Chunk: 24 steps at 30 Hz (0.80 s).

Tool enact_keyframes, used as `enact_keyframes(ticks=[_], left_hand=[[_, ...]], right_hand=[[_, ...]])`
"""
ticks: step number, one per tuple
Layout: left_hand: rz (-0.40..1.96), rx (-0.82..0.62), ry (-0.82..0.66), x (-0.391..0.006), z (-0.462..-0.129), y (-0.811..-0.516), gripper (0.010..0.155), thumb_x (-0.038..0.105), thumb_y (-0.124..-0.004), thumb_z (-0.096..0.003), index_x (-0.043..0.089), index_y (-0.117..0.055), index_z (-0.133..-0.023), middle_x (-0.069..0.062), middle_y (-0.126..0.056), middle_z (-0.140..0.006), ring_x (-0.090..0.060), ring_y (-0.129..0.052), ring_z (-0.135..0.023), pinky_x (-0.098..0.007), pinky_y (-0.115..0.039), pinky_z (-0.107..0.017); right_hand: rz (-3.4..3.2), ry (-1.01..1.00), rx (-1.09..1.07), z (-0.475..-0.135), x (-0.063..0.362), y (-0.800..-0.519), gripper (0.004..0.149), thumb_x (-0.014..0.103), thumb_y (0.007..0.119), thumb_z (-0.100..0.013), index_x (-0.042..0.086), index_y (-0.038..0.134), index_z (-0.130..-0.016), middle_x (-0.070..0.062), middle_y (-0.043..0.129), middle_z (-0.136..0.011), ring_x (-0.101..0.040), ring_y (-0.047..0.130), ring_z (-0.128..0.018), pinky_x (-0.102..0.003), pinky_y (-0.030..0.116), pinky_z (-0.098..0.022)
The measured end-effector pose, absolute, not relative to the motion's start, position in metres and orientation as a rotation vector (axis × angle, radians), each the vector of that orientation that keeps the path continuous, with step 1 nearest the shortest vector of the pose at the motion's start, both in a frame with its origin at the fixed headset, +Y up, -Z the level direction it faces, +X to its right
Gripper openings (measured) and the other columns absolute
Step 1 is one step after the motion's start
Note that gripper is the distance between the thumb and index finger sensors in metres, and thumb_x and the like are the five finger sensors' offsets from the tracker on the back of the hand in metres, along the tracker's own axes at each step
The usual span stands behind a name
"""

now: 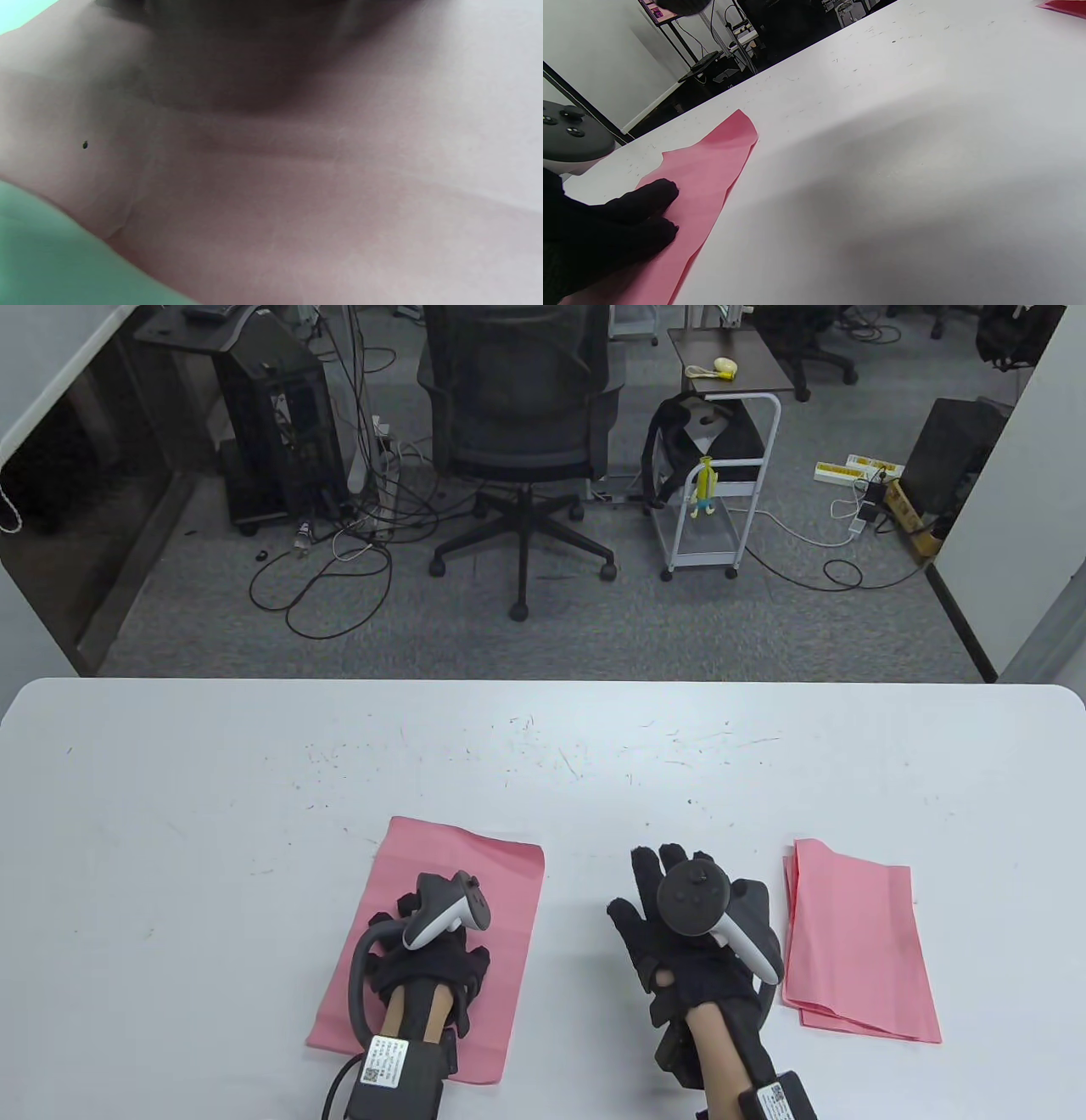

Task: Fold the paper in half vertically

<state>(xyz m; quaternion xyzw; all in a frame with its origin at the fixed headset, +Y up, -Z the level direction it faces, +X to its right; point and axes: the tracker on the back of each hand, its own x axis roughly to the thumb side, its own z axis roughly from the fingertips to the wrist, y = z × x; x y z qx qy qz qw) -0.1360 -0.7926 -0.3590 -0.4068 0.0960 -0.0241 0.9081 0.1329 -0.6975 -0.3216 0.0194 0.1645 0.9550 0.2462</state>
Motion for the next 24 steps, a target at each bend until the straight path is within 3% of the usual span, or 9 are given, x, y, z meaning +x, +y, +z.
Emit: enact_keyframes(ticks=[16, 24], left_hand=[[-0.085, -0.830, 0.042, -0.030, -0.352, -0.797, 0.081, 0.063, -0.044, -0.0562, 0.031, 0.004, -0.112, -0.018, 0.007, -0.120, -0.059, -0.010, -0.108, -0.077, -0.041, -0.076], [-0.092, -0.810, 0.019, -0.026, -0.350, -0.799, 0.082, 0.064, -0.042, -0.0557, 0.028, 0.005, -0.112, -0.022, 0.007, -0.119, -0.061, -0.010, -0.106, -0.078, -0.041, -0.073]], right_hand=[[2.605, 0.495, 0.002, -0.327, 0.140, -0.707, 0.072, 0.051, 0.067, -0.051, 0.027, 0.034, -0.109, -0.010, 0.022, -0.116, -0.046, 0.015, -0.104, -0.064, 0.026, -0.074], [2.609, 0.510, -0.019, -0.327, 0.142, -0.710, 0.072, 0.051, 0.067, -0.051, 0.027, 0.035, -0.109, -0.011, 0.022, -0.116, -0.046, 0.015, -0.103, -0.064, 0.026, -0.074]])
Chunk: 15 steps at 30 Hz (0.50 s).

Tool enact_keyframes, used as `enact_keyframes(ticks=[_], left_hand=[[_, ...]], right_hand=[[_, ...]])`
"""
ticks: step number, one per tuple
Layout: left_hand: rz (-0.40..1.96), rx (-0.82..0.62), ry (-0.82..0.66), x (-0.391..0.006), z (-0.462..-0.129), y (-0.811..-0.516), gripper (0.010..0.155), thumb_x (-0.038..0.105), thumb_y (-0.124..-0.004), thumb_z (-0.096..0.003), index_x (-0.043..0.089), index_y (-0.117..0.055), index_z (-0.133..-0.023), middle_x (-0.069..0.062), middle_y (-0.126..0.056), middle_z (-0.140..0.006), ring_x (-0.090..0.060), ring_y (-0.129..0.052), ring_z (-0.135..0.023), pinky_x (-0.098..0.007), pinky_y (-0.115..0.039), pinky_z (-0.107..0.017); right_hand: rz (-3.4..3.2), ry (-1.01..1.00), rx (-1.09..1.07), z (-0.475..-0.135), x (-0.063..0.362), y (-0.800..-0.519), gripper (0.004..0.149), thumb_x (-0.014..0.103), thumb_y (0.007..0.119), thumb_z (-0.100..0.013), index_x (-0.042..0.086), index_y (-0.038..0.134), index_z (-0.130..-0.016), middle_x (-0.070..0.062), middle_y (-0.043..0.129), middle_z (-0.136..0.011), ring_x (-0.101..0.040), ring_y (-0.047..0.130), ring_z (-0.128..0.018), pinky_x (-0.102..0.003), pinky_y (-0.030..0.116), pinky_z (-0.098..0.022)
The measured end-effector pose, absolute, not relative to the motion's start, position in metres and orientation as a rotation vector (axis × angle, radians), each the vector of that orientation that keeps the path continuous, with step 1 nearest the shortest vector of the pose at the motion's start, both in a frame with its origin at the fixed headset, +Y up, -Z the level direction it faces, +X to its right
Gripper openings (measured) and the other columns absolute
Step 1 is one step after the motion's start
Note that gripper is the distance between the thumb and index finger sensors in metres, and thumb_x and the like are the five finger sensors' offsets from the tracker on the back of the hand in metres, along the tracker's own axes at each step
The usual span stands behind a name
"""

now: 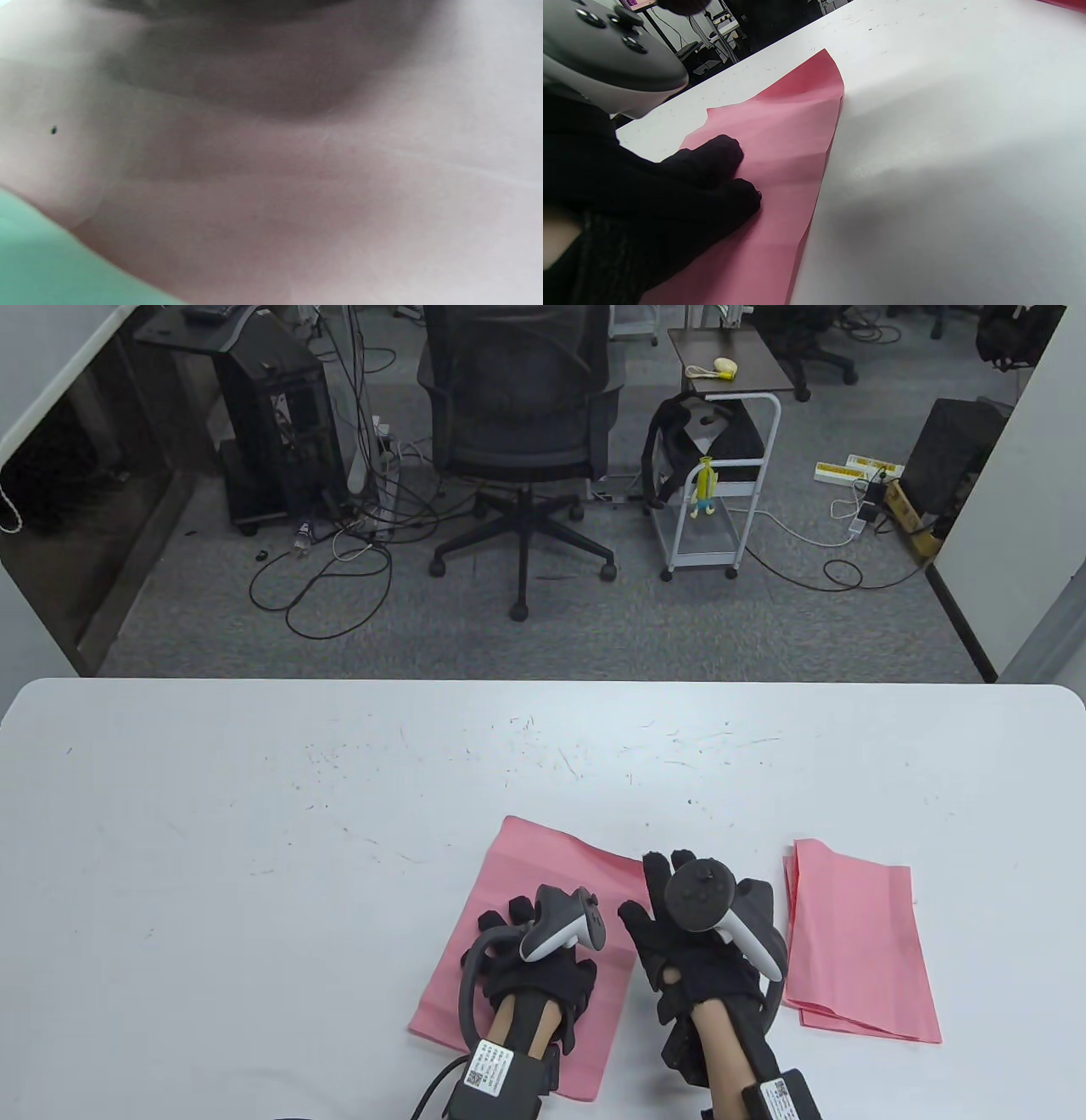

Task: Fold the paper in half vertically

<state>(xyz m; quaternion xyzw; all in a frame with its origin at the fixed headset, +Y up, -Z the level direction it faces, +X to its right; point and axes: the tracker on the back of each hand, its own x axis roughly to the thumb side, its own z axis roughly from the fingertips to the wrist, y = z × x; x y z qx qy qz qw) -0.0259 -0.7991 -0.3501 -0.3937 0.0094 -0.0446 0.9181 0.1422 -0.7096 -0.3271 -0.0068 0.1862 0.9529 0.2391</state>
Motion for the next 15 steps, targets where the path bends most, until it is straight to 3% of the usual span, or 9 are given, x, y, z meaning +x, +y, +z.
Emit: enact_keyframes(ticks=[9, 15], left_hand=[[-0.067, -0.810, 0.003, -0.0257, -0.3487, -0.7979, 0.082, 0.063, -0.042, -0.0561, 0.026, 0.006, -0.112, -0.025, 0.008, -0.117, -0.063, -0.007, -0.104, -0.079, -0.034, -0.074], [-0.003, -0.820, -0.053, -0.0320, -0.3538, -0.7990, 0.081, 0.061, -0.046, -0.0570, 0.031, 0.005, -0.112, -0.018, 0.012, -0.118, -0.058, 0.001, -0.106, -0.078, -0.025, -0.075]], right_hand=[[2.608, 0.524, -0.027, -0.3273, 0.1418, -0.7107, 0.072, 0.051, 0.067, -0.051, 0.027, 0.034, -0.109, -0.010, 0.022, -0.116, -0.046, 0.014, -0.103, -0.064, 0.026, -0.074], [2.597, 0.528, -0.029, -0.3277, 0.1426, -0.7116, 0.072, 0.051, 0.067, -0.051, 0.027, 0.034, -0.109, -0.011, 0.022, -0.116, -0.046, 0.014, -0.103, -0.064, 0.026, -0.074]])
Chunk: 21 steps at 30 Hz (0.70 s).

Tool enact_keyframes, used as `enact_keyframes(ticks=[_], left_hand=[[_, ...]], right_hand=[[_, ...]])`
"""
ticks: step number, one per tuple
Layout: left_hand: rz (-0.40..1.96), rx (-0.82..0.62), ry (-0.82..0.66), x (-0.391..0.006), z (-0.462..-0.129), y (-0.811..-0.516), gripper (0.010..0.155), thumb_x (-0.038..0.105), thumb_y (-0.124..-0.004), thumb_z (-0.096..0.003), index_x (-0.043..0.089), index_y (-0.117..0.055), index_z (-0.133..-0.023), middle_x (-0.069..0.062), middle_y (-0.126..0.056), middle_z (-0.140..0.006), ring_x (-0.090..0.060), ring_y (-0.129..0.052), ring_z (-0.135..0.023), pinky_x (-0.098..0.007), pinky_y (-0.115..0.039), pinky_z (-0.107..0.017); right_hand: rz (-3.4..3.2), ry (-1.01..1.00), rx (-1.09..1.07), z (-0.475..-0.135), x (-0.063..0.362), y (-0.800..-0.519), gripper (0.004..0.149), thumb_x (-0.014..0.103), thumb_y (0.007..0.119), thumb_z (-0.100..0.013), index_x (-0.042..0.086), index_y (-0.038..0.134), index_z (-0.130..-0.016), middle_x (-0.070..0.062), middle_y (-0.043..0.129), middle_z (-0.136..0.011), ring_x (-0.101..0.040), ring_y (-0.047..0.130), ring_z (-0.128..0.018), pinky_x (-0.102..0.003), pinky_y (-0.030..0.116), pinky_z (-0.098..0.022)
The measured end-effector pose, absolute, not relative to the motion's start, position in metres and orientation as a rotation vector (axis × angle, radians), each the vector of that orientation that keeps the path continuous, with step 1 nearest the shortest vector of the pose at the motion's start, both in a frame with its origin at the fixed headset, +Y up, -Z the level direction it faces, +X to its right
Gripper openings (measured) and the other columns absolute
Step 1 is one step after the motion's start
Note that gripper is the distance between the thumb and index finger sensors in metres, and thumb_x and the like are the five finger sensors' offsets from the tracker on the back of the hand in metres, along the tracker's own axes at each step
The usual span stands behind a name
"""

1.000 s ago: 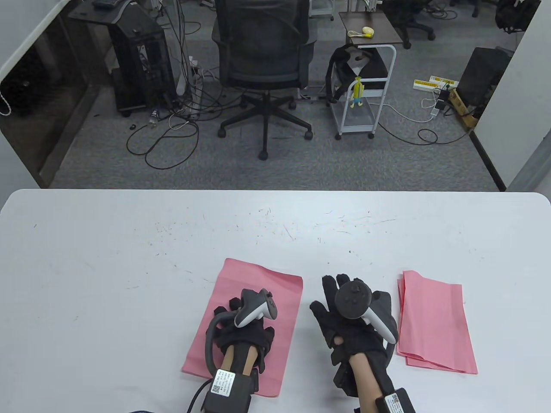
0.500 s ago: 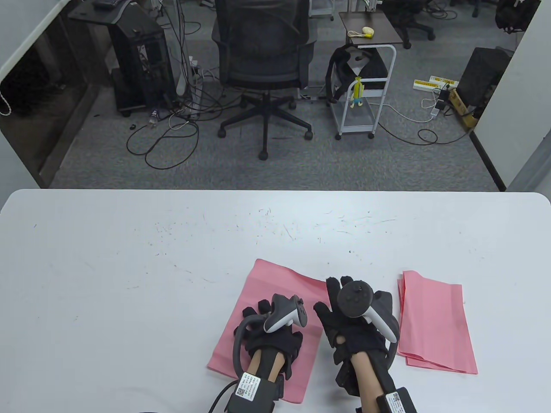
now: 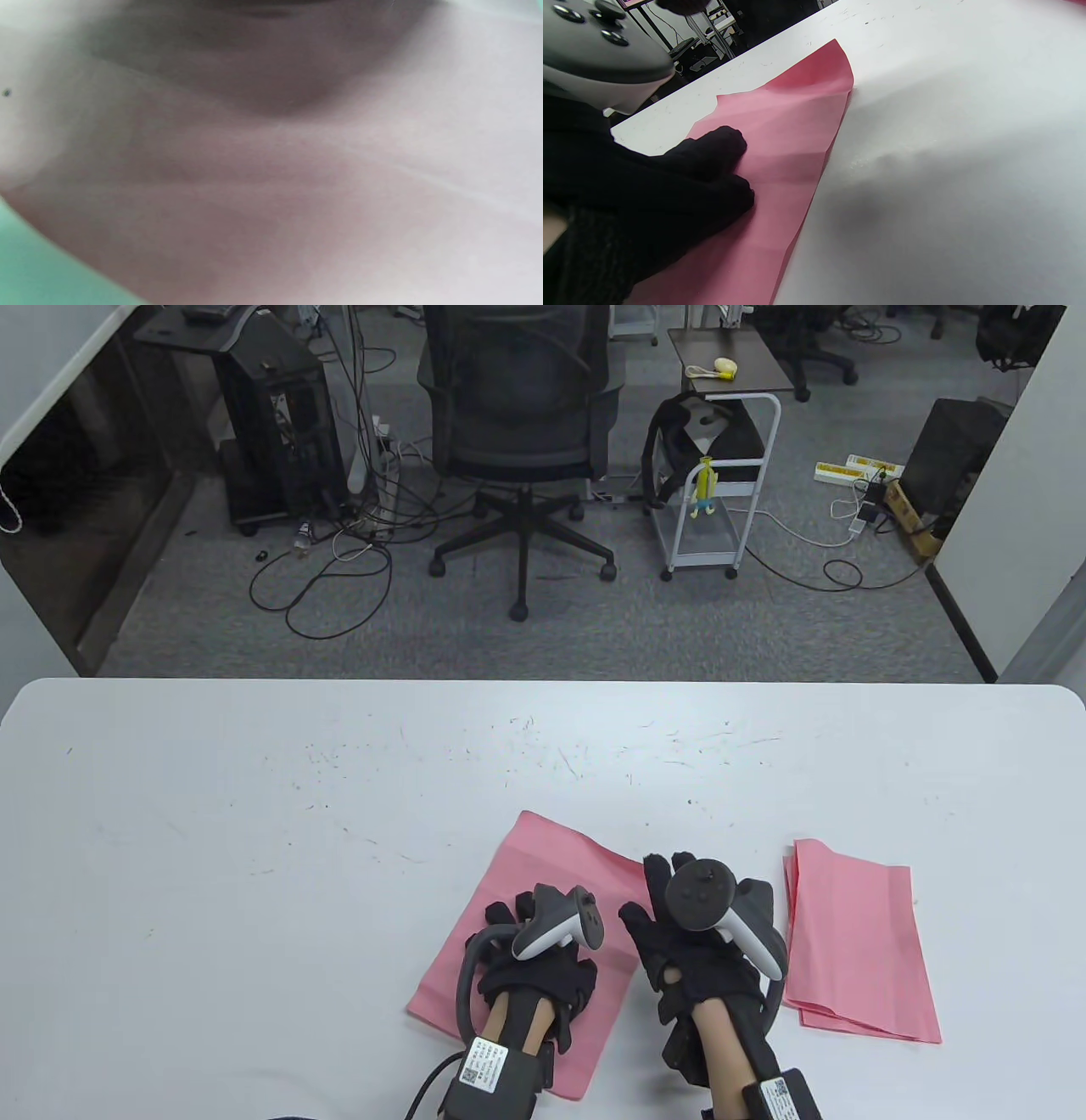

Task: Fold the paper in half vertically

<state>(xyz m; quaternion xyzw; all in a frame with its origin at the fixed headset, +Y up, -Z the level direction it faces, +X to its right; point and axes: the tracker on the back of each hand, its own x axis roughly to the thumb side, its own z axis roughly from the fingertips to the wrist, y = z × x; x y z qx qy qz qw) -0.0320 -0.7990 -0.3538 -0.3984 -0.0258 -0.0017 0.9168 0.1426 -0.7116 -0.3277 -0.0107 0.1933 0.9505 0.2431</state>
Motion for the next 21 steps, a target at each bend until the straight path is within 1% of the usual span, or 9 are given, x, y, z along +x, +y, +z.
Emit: enact_keyframes(ticks=[6, 10, 12, 14, 19, 20, 21], left_hand=[[0.028, -0.808, -0.110, -0.037, -0.357, -0.800, 0.079, 0.057, -0.050, -0.0579, 0.037, 0.003, -0.113, -0.010, 0.013, -0.120, -0.049, 0.007, -0.109, -0.074, -0.016, -0.078], [0.037, -0.811, -0.139, -0.040, -0.360, -0.799, 0.075, 0.047, -0.055, -0.0593, 0.046, -0.002, -0.112, 0.000, 0.012, -0.122, -0.040, 0.008, -0.112, -0.071, -0.013, -0.080], [0.029, -0.816, -0.155, -0.041, -0.361, -0.799, 0.075, 0.042, -0.057, -0.0591, 0.048, -0.003, -0.112, 0.001, 0.011, -0.122, -0.039, 0.008, -0.112, -0.071, -0.013, -0.081], [0.019, -0.816, -0.169, -0.041, -0.362, -0.798, 0.077, 0.036, -0.059, -0.0585, 0.052, -0.005, -0.111, 0.006, 0.011, -0.122, -0.036, 0.008, -0.113, -0.070, -0.013, -0.082], [-0.014, -0.808, -0.222, -0.042, -0.364, -0.799, 0.079, 0.027, -0.061, -0.0569, 0.054, -0.007, -0.108, 0.013, 0.009, -0.121, -0.030, 0.007, -0.115, -0.066, -0.014, -0.085], [-0.013, -0.796, -0.256, -0.042, -0.364, -0.799, 0.080, 0.025, -0.061, -0.0565, 0.056, -0.009, -0.108, 0.016, 0.008, -0.121, -0.027, 0.007, -0.115, -0.064, -0.013, -0.086], [-0.023, -0.782, -0.267, -0.042, -0.364, -0.799, 0.080, 0.024, -0.061, -0.0562, 0.056, -0.009, -0.108, 0.017, 0.006, -0.121, -0.026, 0.004, -0.116, -0.064, -0.014, -0.086]], right_hand=[[2.590, 0.537, -0.031, -0.328, 0.144, -0.713, 0.072, 0.051, 0.067, -0.051, 0.027, 0.034, -0.109, -0.010, 0.022, -0.116, -0.046, 0.014, -0.103, -0.064, 0.026, -0.074], [2.586, 0.544, -0.033, -0.329, 0.144, -0.714, 0.072, 0.051, 0.067, -0.051, 0.027, 0.034, -0.109, -0.011, 0.021, -0.116, -0.046, 0.014, -0.103, -0.064, 0.026, -0.074], [2.585, 0.547, -0.036, -0.329, 0.145, -0.714, 0.072, 0.051, 0.067, -0.051, 0.027, 0.034, -0.109, -0.010, 0.021, -0.116, -0.046, 0.014, -0.103, -0.064, 0.025, -0.074], [2.584, 0.550, -0.037, -0.329, 0.145, -0.715, 0.072, 0.051, 0.067, -0.051, 0.027, 0.034, -0.109, -0.010, 0.021, -0.116, -0.046, 0.014, -0.103, -0.064, 0.026, -0.074], [2.580, 0.558, -0.039, -0.329, 0.145, -0.716, 0.072, 0.052, 0.067, -0.051, 0.027, 0.034, -0.109, -0.010, 0.021, -0.116, -0.046, 0.014, -0.103, -0.064, 0.025, -0.074], [2.580, 0.561, -0.039, -0.329, 0.145, -0.716, 0.072, 0.051, 0.067, -0.051, 0.027, 0.034, -0.109, -0.011, 0.021, -0.116, -0.046, 0.014, -0.103, -0.064, 0.025, -0.074], [2.580, 0.563, -0.039, -0.329, 0.145, -0.716, 0.072, 0.051, 0.067, -0.051, 0.027, 0.034, -0.109, -0.011, 0.021, -0.116, -0.046, 0.014, -0.103, -0.064, 0.026, -0.074]])
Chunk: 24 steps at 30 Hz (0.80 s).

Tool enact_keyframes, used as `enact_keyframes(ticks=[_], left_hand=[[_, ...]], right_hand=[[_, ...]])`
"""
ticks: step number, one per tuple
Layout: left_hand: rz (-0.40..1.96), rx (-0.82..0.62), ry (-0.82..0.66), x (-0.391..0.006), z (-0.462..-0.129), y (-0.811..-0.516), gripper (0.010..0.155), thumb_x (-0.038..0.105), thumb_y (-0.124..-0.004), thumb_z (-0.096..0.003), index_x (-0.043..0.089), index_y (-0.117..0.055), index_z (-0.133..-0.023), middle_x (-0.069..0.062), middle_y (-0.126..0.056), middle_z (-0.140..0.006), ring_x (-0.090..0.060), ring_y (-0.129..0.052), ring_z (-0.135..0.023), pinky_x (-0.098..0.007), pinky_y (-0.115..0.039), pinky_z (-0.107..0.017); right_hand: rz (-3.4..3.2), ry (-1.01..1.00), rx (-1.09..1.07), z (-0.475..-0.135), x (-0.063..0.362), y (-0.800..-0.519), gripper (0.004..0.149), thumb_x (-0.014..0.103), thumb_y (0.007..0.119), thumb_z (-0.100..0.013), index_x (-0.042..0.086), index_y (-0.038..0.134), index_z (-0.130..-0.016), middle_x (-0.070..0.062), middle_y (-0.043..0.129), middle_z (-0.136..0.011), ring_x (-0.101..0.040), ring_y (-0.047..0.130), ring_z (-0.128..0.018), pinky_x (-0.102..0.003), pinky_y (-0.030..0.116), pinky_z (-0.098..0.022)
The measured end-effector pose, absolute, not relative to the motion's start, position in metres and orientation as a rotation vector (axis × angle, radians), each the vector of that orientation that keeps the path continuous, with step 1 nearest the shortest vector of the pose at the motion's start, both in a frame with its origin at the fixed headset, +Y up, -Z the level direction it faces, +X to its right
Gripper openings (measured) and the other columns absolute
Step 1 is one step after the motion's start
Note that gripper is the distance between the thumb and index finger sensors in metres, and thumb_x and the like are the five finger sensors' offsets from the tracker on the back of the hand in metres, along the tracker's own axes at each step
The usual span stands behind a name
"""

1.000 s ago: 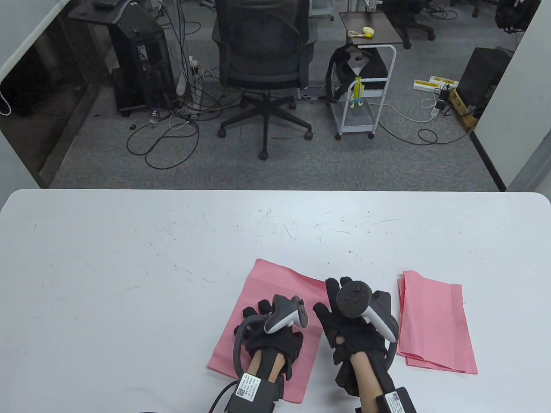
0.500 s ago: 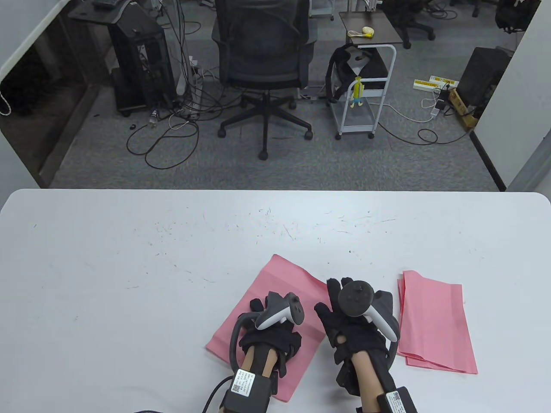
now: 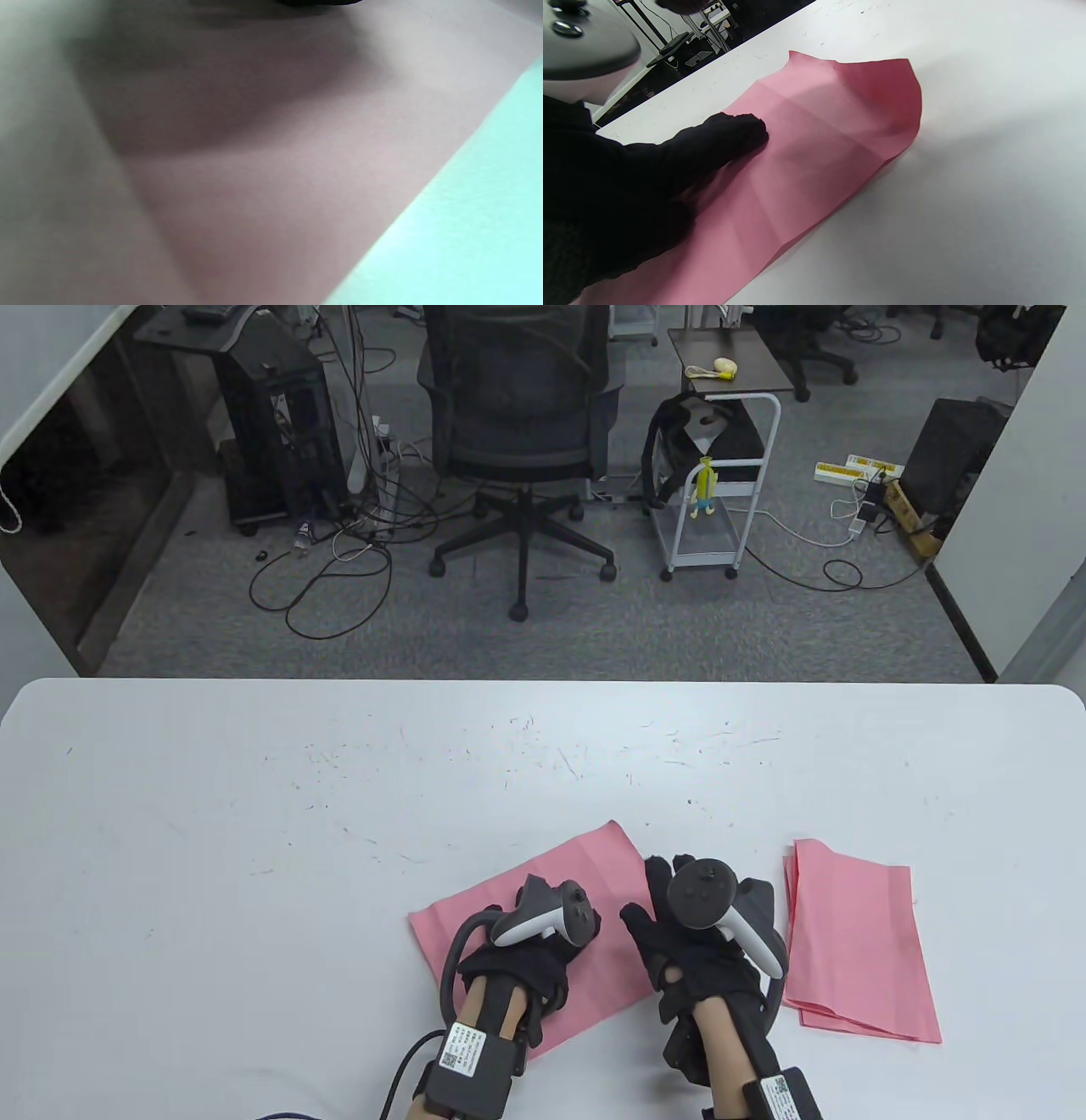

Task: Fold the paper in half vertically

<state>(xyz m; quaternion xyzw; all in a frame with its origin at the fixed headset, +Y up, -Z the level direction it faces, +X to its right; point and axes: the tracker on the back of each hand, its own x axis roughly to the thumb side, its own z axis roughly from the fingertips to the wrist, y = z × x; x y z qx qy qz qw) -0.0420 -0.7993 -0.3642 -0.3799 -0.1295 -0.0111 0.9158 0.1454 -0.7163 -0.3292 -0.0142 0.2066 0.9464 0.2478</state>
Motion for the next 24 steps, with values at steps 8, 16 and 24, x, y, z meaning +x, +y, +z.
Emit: enact_keyframes(ticks=[8, 16, 24], left_hand=[[-0.004, -0.650, -0.404, -0.048, -0.358, -0.798, 0.079, 0.014, -0.065, -0.0532, 0.061, -0.028, -0.106, 0.032, -0.016, -0.122, -0.010, -0.012, -0.120, -0.056, -0.022, -0.091], [0.096, -0.586, -0.499, -0.055, -0.355, -0.800, 0.076, 0.009, -0.065, -0.0517, 0.062, -0.044, -0.103, 0.037, -0.033, -0.120, -0.003, -0.023, -0.120, -0.051, -0.023, -0.092], [0.100, -0.539, -0.506, -0.059, -0.351, -0.790, 0.077, 0.014, -0.066, -0.0529, 0.057, -0.033, -0.108, 0.028, -0.024, -0.125, -0.011, -0.018, -0.121, -0.057, -0.025, -0.091]], right_hand=[[2.572, 0.589, -0.042, -0.331, 0.146, -0.720, 0.072, 0.052, 0.066, -0.051, 0.027, 0.034, -0.109, -0.011, 0.020, -0.116, -0.046, 0.014, -0.103, -0.064, 0.025, -0.074], [2.575, 0.625, -0.050, -0.333, 0.146, -0.726, 0.071, 0.052, 0.066, -0.051, 0.027, 0.034, -0.109, -0.010, 0.020, -0.116, -0.046, 0.013, -0.103, -0.064, 0.025, -0.074], [2.574, 0.624, -0.056, -0.333, 0.147, -0.727, 0.071, 0.052, 0.066, -0.051, 0.027, 0.034, -0.109, -0.009, 0.020, -0.116, -0.045, 0.014, -0.104, -0.064, 0.025, -0.074]])
